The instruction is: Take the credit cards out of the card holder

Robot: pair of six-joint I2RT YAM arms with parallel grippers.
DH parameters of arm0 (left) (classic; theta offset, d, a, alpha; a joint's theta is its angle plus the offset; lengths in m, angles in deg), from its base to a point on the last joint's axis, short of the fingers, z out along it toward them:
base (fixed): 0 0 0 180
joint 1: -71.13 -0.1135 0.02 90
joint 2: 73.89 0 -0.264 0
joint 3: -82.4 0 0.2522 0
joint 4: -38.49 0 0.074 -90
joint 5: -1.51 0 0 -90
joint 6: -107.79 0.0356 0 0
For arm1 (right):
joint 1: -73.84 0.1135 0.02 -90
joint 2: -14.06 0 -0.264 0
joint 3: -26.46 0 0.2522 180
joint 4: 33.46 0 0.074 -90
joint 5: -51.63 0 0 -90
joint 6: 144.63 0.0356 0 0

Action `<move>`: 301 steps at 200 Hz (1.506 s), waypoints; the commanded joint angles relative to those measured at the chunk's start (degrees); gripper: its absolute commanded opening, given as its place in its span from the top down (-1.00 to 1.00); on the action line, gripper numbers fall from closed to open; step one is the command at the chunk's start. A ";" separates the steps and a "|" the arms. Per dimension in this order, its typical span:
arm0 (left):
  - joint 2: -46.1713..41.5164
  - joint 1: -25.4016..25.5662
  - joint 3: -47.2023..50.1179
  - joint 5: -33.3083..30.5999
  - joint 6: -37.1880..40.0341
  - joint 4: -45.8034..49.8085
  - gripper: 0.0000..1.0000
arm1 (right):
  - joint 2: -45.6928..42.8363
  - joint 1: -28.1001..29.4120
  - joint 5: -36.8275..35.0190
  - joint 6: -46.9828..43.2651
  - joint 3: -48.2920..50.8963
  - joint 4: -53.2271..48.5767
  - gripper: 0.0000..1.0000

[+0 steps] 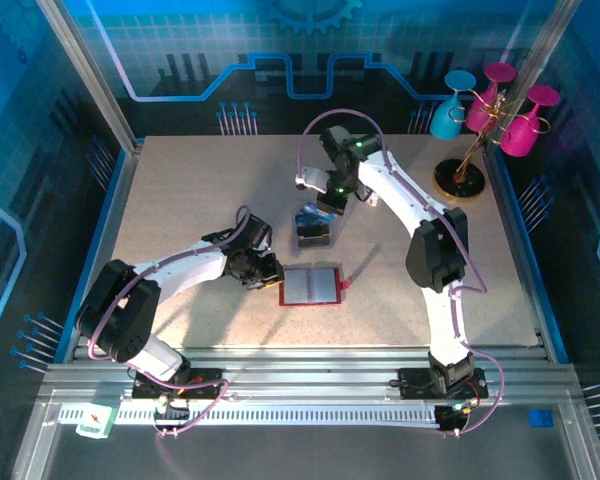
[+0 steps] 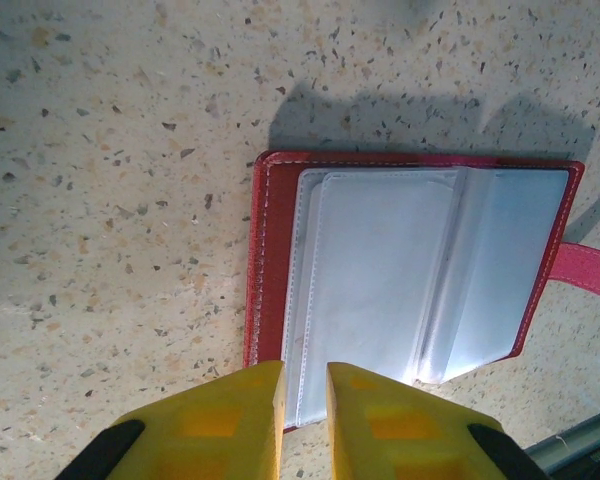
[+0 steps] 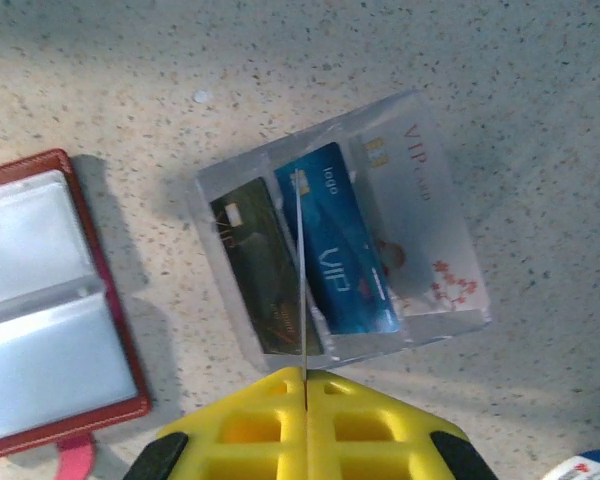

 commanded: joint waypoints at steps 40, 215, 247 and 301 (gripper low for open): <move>0.31 -0.46 -2.95 0.02 1.42 1.16 0.62 | 7.61 1.75 -5.69 -6.82 -12.22 -9.03 1.00; 0.68 -1.62 -3.19 1.08 1.97 1.39 0.63 | 15.69 4.55 -7.75 -7.43 -16.61 -9.72 0.73; 0.34 -1.67 -3.22 0.99 1.76 1.41 0.63 | 13.60 4.75 -10.40 -6.02 -15.36 -6.47 0.48; -0.22 -1.66 -2.39 1.10 1.55 1.35 0.63 | 5.66 4.71 -14.19 -2.96 -5.81 2.89 0.44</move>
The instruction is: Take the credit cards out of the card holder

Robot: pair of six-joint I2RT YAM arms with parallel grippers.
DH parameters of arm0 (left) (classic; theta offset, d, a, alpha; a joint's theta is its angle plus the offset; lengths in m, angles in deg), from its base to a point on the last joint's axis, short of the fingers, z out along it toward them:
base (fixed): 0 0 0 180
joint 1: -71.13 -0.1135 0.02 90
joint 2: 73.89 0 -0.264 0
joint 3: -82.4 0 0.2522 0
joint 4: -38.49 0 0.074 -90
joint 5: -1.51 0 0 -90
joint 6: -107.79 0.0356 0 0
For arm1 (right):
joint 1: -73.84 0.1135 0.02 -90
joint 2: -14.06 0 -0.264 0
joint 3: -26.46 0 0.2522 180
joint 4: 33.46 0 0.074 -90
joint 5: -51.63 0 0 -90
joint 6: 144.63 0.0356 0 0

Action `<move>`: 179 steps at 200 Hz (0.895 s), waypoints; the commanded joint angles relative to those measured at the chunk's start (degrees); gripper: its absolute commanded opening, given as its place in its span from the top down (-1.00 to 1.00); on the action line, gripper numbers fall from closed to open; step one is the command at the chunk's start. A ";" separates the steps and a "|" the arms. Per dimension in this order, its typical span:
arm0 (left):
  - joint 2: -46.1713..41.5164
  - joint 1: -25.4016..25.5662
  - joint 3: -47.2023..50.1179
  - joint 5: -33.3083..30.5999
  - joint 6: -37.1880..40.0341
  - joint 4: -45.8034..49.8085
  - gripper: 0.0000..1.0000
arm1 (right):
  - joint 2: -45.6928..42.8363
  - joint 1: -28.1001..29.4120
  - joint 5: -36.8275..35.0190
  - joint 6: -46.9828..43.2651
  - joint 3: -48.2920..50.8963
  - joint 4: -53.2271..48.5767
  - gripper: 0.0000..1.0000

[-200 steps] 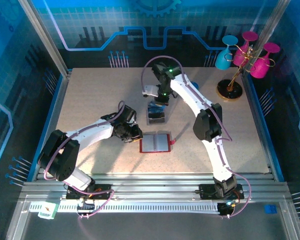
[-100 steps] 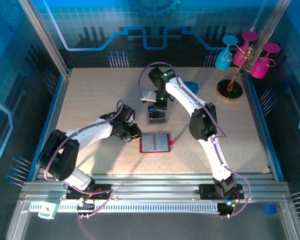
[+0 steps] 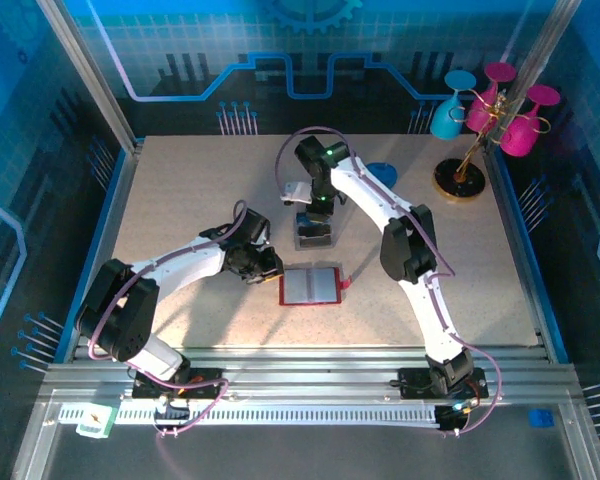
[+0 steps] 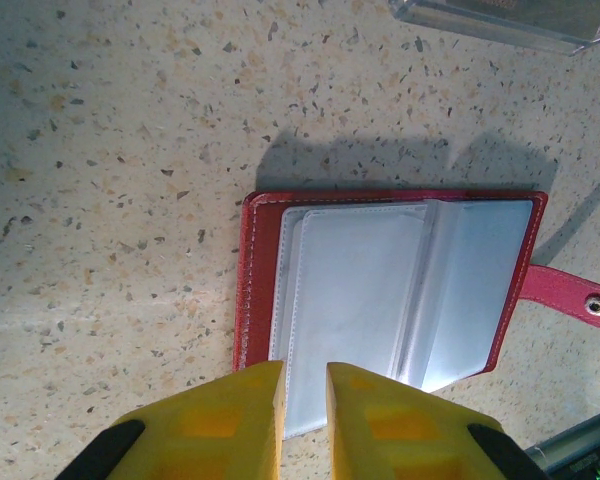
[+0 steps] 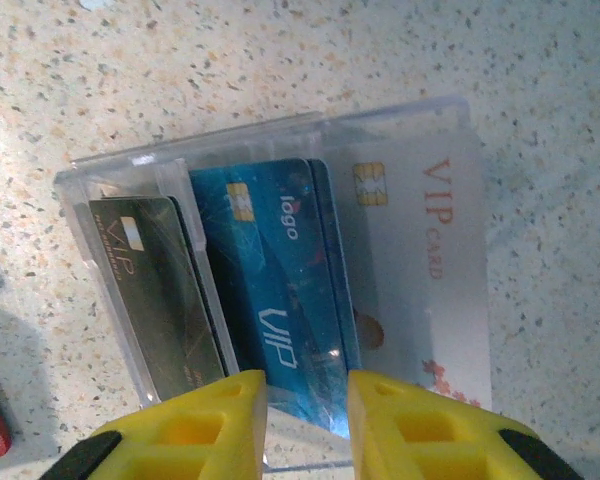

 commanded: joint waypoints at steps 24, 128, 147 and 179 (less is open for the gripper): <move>-0.30 -0.26 -0.39 1.55 1.35 0.53 0.63 | -9.16 0.73 0.06 5.91 5.72 5.77 0.43; 3.15 -0.42 -2.65 3.16 2.70 -0.40 0.75 | -30.48 1.89 11.72 38.72 35.46 23.51 0.37; 3.08 -0.40 -2.09 3.36 2.42 -0.73 0.78 | -33.71 1.80 13.13 46.91 41.57 27.56 0.39; 3.87 -0.40 -1.63 3.91 2.35 -1.58 0.81 | -38.16 1.83 19.14 58.25 52.83 36.95 0.43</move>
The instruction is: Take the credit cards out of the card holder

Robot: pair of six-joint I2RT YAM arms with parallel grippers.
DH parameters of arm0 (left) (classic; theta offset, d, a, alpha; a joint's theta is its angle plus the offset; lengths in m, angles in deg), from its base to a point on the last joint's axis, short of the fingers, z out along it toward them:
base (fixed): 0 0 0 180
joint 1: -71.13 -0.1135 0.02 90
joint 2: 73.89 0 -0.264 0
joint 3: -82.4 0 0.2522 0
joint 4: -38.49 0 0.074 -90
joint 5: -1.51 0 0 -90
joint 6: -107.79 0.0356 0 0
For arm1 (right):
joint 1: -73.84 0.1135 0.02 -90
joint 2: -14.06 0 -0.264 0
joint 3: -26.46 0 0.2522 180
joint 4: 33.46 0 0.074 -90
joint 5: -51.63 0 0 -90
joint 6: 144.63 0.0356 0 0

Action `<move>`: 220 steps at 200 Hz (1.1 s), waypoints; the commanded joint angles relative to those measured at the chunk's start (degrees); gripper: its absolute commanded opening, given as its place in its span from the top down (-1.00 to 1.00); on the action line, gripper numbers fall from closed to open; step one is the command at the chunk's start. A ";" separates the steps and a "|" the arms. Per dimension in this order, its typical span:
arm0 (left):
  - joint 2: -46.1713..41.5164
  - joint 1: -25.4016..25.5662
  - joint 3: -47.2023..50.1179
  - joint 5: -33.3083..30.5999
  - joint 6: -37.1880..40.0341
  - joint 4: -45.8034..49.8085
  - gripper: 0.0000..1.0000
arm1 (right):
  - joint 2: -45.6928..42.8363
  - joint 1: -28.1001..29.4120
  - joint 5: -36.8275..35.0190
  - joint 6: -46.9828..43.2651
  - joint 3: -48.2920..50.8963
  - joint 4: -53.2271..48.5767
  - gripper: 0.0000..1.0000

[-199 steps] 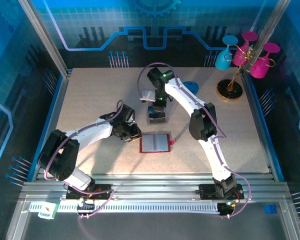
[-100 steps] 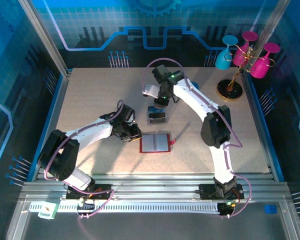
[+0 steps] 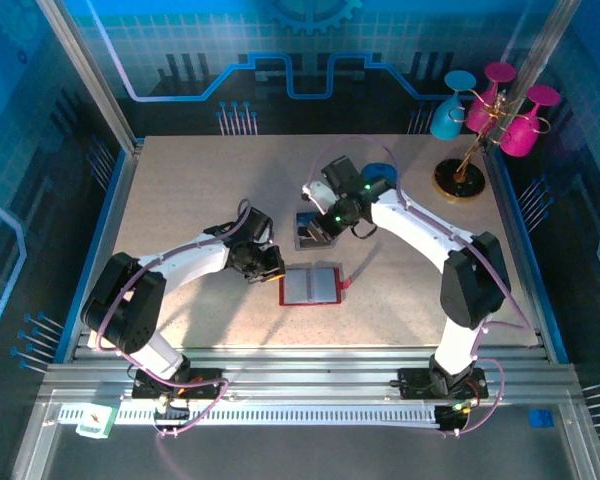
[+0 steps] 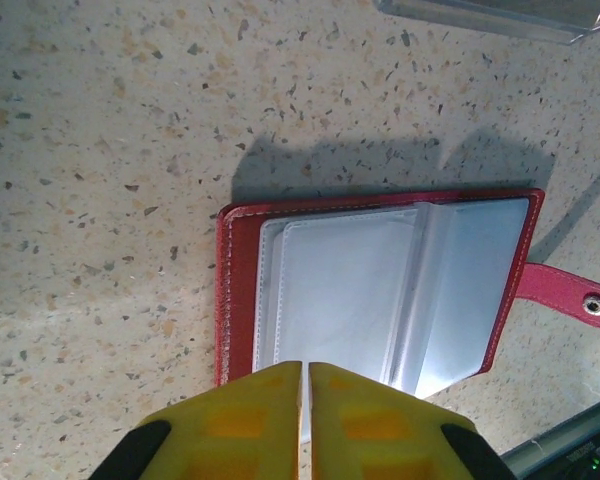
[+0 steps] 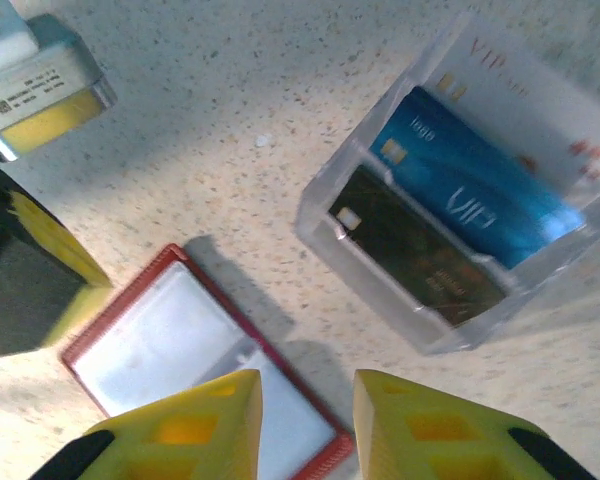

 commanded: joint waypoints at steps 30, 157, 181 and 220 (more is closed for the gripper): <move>2.95 -0.32 -0.42 2.70 0.95 -1.40 0.86 | -5.71 0.94 12.83 25.47 15.45 19.38 0.47; 5.34 -0.19 1.19 1.63 1.03 0.77 0.94 | 1.78 2.78 23.72 40.65 23.91 25.11 0.52; 6.13 -0.02 1.16 2.20 1.03 0.50 0.94 | 2.94 3.45 24.22 41.18 23.89 25.86 0.51; 6.40 0.31 1.15 1.26 1.37 1.54 0.94 | 4.29 4.42 24.26 42.01 23.73 26.17 0.51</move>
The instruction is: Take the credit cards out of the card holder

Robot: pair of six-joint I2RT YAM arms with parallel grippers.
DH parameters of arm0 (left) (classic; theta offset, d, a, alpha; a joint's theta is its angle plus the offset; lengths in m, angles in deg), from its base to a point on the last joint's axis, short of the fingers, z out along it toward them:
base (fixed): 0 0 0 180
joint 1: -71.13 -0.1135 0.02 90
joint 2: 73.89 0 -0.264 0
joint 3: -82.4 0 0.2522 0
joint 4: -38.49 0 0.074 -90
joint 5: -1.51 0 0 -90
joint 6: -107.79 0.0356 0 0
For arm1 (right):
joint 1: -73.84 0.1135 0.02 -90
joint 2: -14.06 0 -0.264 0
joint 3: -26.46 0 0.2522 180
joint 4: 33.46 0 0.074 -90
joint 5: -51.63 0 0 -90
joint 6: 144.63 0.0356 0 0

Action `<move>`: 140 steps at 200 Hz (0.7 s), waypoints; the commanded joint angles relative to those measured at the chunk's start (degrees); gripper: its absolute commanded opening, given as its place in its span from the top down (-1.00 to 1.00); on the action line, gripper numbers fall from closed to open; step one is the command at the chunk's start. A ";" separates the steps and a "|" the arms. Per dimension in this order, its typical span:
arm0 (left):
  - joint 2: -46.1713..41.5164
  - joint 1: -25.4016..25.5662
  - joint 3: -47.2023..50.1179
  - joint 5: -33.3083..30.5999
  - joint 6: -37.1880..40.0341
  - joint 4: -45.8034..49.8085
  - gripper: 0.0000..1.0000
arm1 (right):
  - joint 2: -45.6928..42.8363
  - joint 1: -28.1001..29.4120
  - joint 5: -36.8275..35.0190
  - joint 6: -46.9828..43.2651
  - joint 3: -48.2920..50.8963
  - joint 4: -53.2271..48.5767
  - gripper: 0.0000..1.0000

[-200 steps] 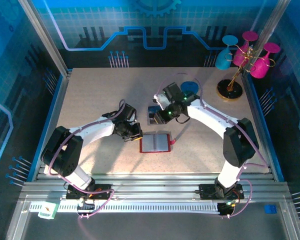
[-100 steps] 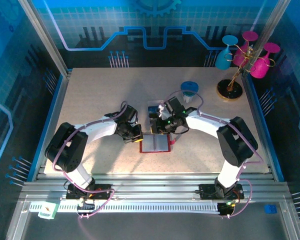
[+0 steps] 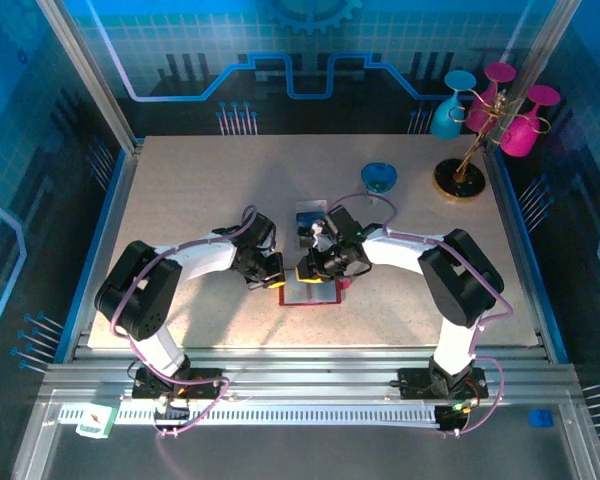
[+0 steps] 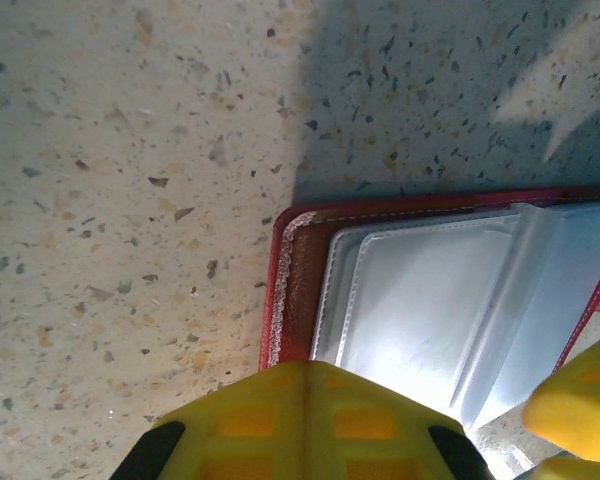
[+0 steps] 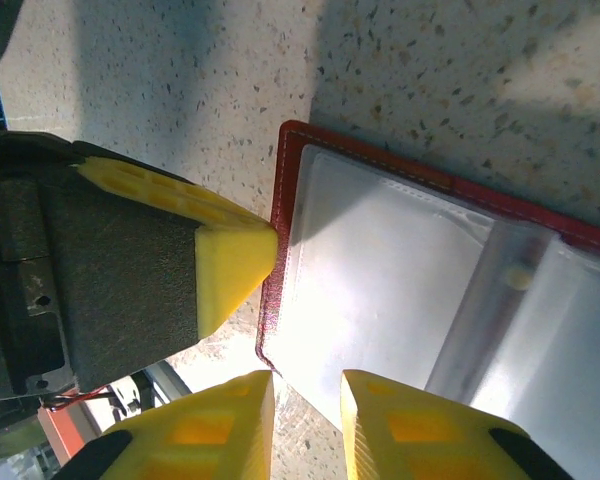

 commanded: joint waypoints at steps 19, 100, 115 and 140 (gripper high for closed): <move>0.54 0.33 0.70 -0.65 1.40 2.50 0.95 | 2.14 1.58 1.67 1.29 -0.05 0.58 0.51; 0.70 0.39 0.61 -0.49 1.31 2.22 0.94 | 4.20 2.23 1.05 0.77 -1.36 -1.60 0.49; 0.76 0.37 0.59 -0.49 1.32 2.12 0.94 | 4.39 2.29 0.99 0.77 -1.46 -1.80 0.48; 0.89 0.37 0.61 -0.29 1.14 1.84 0.95 | 4.53 2.39 0.98 0.69 -1.71 -1.95 0.47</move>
